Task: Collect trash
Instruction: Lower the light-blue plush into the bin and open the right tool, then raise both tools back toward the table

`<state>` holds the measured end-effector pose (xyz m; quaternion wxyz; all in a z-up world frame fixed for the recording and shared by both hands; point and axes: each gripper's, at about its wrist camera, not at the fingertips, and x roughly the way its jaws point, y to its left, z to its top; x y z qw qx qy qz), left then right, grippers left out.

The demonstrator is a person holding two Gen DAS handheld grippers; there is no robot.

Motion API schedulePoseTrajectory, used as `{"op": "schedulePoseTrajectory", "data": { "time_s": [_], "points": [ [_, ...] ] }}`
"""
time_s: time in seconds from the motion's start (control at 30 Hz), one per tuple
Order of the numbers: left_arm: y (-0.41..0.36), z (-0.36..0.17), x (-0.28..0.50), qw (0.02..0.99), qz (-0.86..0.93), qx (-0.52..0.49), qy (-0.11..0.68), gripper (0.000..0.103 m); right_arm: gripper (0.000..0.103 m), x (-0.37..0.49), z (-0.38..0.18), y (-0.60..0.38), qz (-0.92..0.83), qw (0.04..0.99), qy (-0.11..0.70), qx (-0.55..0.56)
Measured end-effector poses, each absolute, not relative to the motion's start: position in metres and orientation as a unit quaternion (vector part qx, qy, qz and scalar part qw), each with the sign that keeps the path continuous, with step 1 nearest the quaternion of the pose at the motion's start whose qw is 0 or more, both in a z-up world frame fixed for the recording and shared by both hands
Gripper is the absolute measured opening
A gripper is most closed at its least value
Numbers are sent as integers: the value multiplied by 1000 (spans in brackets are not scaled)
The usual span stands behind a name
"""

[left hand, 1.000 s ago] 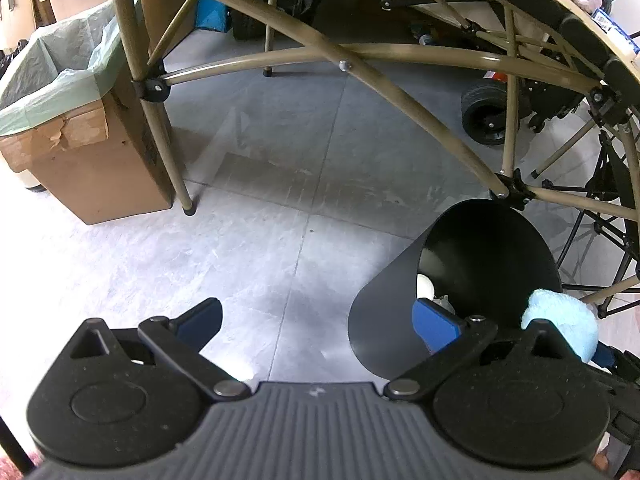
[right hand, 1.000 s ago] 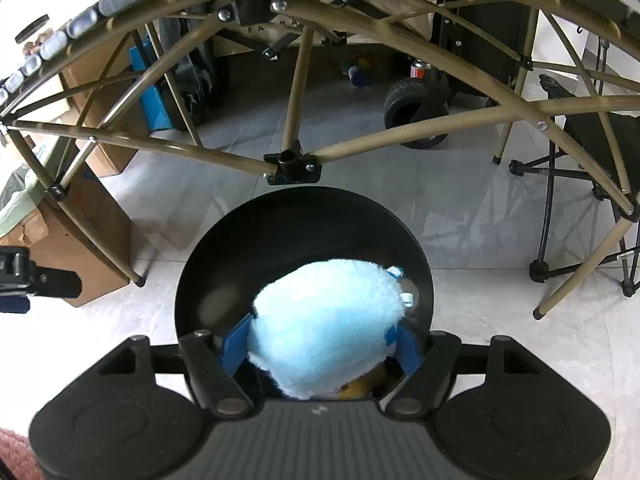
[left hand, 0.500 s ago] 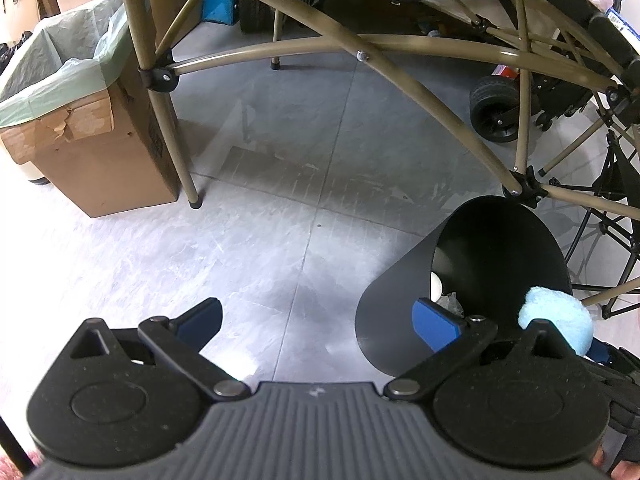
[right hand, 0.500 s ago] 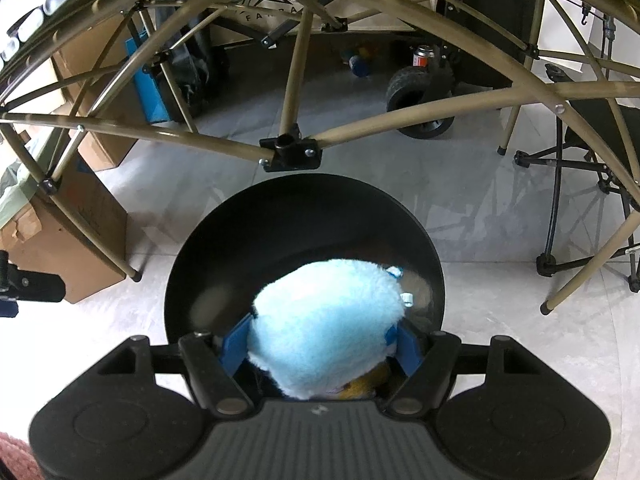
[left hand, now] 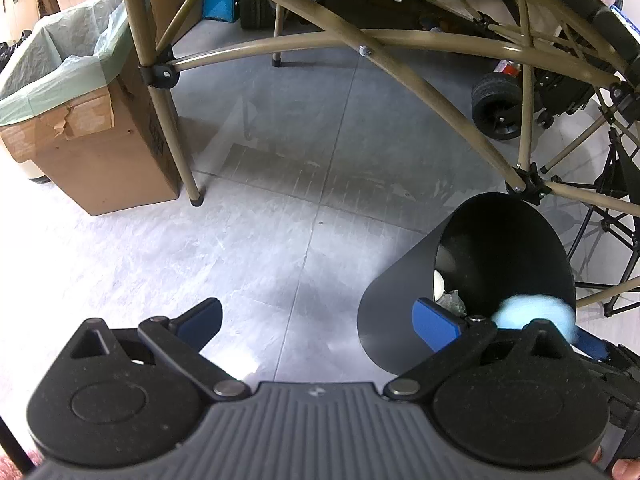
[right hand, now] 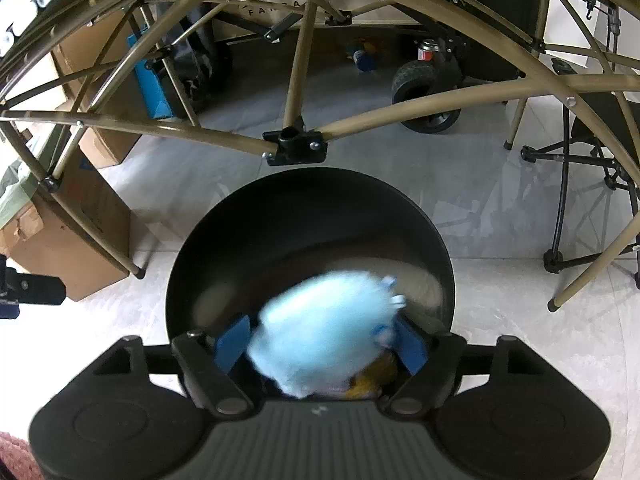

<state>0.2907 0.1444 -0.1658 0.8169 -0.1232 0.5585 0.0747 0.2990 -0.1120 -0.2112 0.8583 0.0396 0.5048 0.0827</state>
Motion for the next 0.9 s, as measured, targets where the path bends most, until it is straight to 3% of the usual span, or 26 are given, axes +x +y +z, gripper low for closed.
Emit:
{"op": "schedulePoseTrajectory", "data": {
  "time_s": [0.1, 0.37, 0.9],
  "points": [
    [144, -166, 290, 817, 75, -123, 559, 103, 97, 300, -211, -112, 80, 859, 503, 41],
    [145, -166, 290, 817, 75, -123, 559, 103, 103, 300, -212, -111, 81, 859, 504, 37],
    [141, -162, 289, 820, 69, -122, 555, 103, 103, 299, -211, -111, 81, 861, 501, 38]
  ]
}}
